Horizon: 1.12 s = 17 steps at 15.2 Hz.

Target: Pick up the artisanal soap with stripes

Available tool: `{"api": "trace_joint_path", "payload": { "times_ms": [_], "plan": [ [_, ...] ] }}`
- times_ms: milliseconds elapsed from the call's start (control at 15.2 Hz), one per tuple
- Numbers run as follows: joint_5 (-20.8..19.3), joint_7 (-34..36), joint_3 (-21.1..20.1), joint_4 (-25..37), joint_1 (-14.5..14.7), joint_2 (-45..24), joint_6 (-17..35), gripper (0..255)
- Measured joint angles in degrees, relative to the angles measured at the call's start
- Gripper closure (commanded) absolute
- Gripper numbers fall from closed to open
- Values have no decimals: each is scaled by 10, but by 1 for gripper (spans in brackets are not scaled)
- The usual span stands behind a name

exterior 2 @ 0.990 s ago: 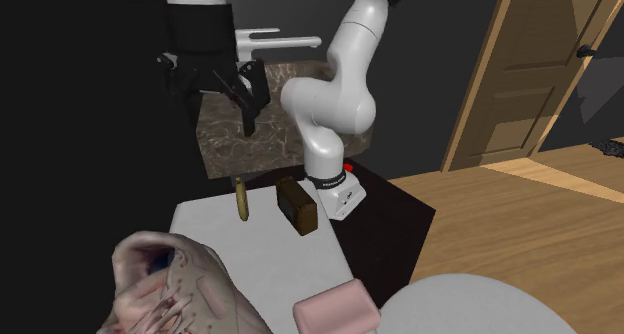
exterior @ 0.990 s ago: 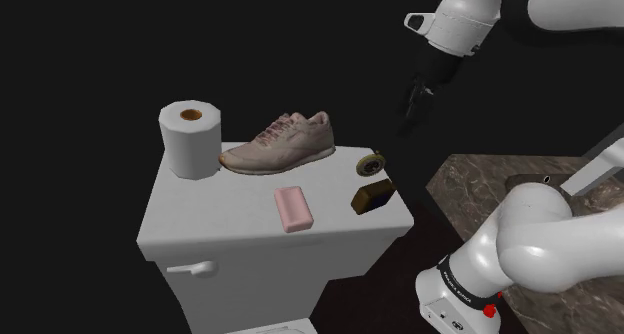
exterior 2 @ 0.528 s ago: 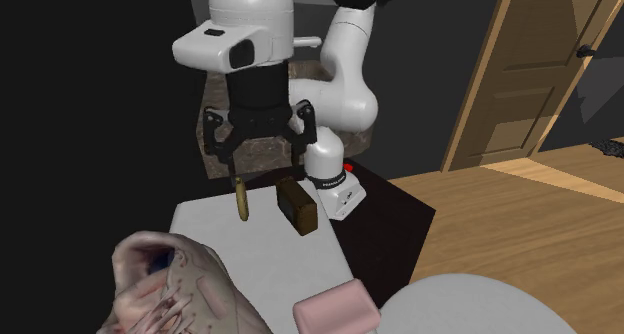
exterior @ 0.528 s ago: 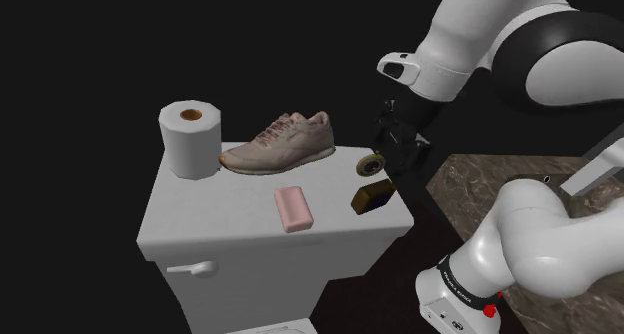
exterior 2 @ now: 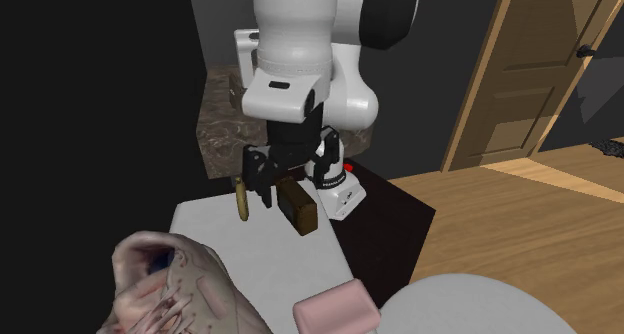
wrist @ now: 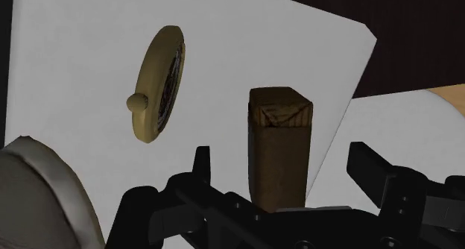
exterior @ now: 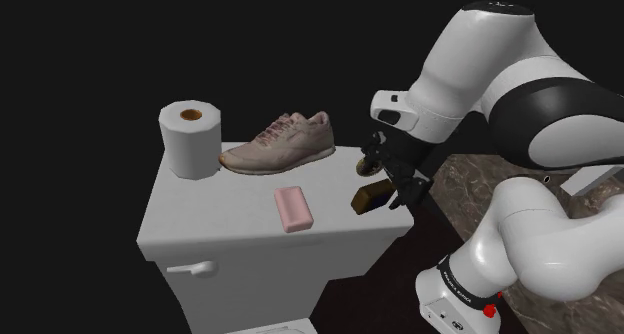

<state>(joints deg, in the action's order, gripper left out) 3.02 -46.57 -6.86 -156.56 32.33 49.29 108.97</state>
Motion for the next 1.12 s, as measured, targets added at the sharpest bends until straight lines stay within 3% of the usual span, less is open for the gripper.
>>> {"api": "trace_joint_path", "payload": {
  "times_ms": [198, 264, 1122],
  "plan": [
    [1, 0, -2, -19, 1, -4, 23, 0],
    [2, 0, -2, -22, 1, -4, 26, 255],
    [1, -1, -1, -12, 1, -3, 15, 255]
  ]
}}
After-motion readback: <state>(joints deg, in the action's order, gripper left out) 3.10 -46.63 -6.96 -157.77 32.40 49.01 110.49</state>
